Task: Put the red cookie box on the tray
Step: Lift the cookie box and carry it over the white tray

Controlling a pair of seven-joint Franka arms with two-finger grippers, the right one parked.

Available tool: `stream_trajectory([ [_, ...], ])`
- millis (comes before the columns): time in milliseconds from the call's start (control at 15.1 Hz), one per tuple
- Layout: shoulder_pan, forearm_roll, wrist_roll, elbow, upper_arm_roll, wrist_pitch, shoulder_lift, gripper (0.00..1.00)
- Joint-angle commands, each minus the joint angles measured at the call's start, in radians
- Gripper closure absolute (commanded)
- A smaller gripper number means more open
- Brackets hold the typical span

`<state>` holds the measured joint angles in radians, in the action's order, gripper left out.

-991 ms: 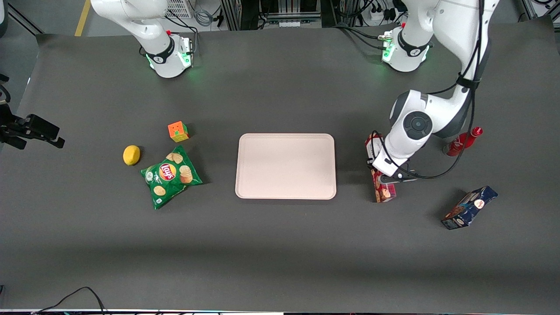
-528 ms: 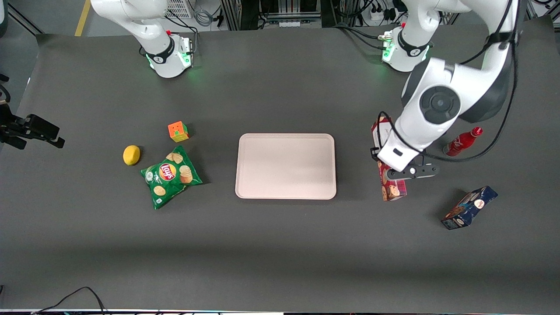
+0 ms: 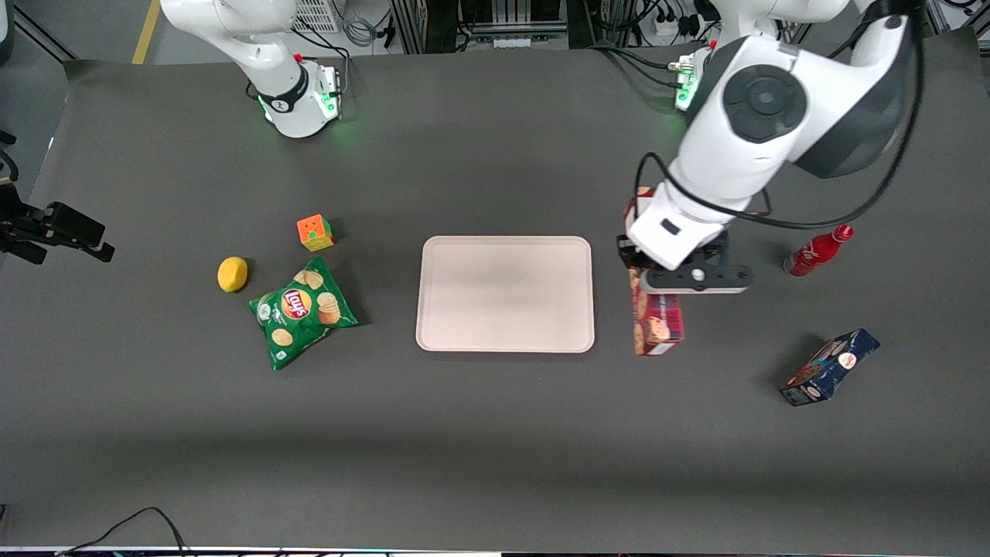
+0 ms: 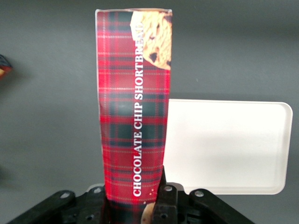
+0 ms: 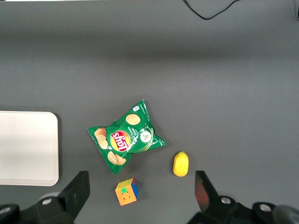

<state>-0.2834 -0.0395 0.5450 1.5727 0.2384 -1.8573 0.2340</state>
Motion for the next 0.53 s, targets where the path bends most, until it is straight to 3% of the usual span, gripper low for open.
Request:
stream_trajectory([
  [0, -0.029, -0.035, 0.148, -0.039, 0.067, -0.039, 0.094, 1.0],
  [264, -0.062, -0.092, 0.214, 0.015, 0.096, -0.127, 0.183, 1.0],
  [462, -0.079, -0.132, 0.25, 0.111, 0.098, -0.285, 0.229, 1.0],
])
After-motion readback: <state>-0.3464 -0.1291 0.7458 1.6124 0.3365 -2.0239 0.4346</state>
